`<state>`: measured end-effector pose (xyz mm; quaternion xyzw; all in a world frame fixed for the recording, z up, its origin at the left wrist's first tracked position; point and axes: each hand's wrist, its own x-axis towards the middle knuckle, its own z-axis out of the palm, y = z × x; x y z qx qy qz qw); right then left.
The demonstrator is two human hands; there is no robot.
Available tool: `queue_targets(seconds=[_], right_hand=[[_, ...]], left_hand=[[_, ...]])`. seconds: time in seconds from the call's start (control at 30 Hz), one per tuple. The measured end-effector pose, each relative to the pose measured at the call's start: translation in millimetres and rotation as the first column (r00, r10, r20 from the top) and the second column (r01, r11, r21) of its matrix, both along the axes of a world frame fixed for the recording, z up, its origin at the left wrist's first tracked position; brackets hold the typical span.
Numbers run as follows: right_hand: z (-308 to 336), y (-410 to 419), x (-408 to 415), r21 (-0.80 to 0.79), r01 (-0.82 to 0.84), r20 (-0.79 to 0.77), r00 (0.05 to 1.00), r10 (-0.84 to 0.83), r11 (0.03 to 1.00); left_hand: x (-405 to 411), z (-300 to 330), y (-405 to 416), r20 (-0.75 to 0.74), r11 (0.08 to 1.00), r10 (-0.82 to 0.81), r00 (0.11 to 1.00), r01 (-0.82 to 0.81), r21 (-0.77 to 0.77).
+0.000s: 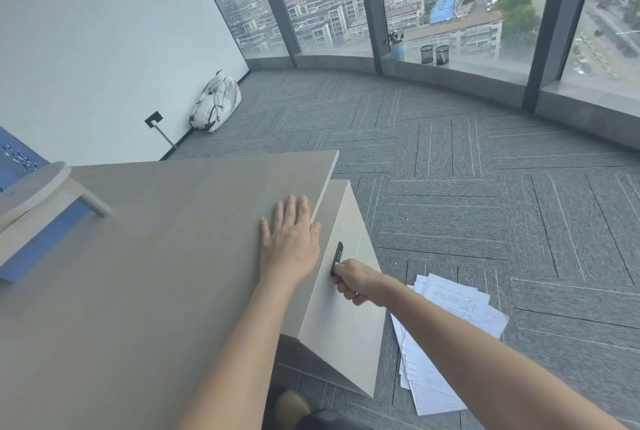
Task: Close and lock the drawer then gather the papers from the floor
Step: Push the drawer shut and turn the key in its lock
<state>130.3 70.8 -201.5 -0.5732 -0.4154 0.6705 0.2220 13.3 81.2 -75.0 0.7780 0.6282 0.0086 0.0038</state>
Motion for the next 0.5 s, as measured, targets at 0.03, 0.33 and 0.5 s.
queue_targets(seconds=[0.03,0.33,0.5], right_hand=[[-1,-1,0,0.009,0.001,0.002,1.000,-0.001,1.000],[0,-1,0,0.263,-0.195,0.354,0.930,0.094,0.945],[-11,-6,1,0.381,-0.278,0.493,0.868,0.061,0.882]], left_hand=[[0,0,0,-0.001,1.000,0.000,1.000,0.000,-0.001],[1,1,-2,0.007,1.000,-0.001,1.000,0.001,0.001],[1,1,-2,-0.002,1.000,0.003,1.000,-0.003,0.006]])
